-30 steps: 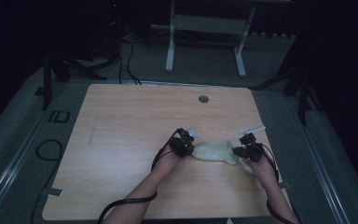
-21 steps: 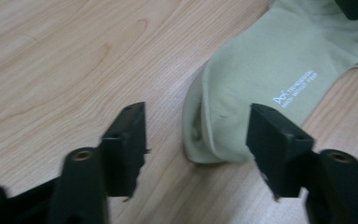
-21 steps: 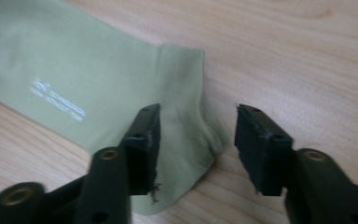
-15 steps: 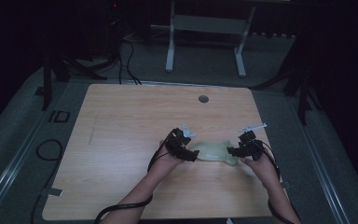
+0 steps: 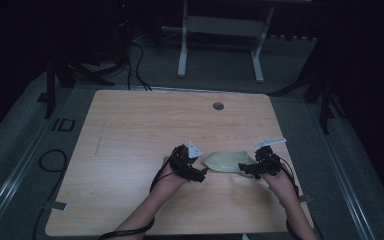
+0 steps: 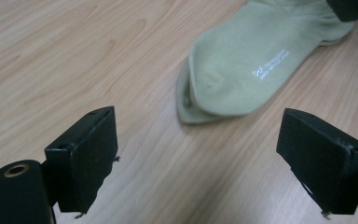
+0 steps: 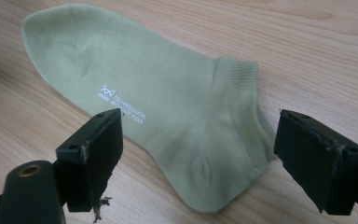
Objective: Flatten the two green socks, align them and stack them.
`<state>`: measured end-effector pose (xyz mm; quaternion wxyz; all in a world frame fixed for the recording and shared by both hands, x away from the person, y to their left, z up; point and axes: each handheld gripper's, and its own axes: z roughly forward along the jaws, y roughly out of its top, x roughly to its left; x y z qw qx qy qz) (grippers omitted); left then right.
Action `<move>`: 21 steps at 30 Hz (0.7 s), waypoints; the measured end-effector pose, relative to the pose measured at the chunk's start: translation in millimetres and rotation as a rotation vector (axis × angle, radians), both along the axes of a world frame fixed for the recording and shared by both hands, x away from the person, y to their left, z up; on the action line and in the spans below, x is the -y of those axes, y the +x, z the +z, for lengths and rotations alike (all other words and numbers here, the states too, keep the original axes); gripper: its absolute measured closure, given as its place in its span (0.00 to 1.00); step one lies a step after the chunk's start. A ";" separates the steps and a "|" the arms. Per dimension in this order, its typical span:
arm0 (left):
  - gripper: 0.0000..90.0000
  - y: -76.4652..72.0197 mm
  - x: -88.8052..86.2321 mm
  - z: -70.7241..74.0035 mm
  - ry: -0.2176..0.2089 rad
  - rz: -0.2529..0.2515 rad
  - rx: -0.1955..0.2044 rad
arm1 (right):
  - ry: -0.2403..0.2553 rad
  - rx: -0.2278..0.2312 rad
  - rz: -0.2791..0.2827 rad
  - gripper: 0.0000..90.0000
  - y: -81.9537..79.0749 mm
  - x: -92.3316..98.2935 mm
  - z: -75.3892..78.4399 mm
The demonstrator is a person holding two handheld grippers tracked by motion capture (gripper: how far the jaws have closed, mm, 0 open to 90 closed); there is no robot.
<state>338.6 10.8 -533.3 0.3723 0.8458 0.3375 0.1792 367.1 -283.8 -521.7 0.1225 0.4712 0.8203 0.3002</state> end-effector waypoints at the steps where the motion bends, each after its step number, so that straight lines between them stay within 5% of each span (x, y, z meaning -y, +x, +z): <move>1: 0.12 -1.8 -3.0 -0.5 -0.004 0.009 0.001 | 0.005 0.009 0.000 0.17 -1.4 1.2 0.0; 9: 0.10 -15.9 -27.1 -5.1 -0.026 0.038 0.011 | 0.013 0.071 0.021 0.16 -17.2 13.6 -1.4; 21: 0.10 -37.0 -58.5 -15.0 -0.048 0.075 -0.011 | -0.009 0.076 0.049 0.14 -42.1 31.0 -17.0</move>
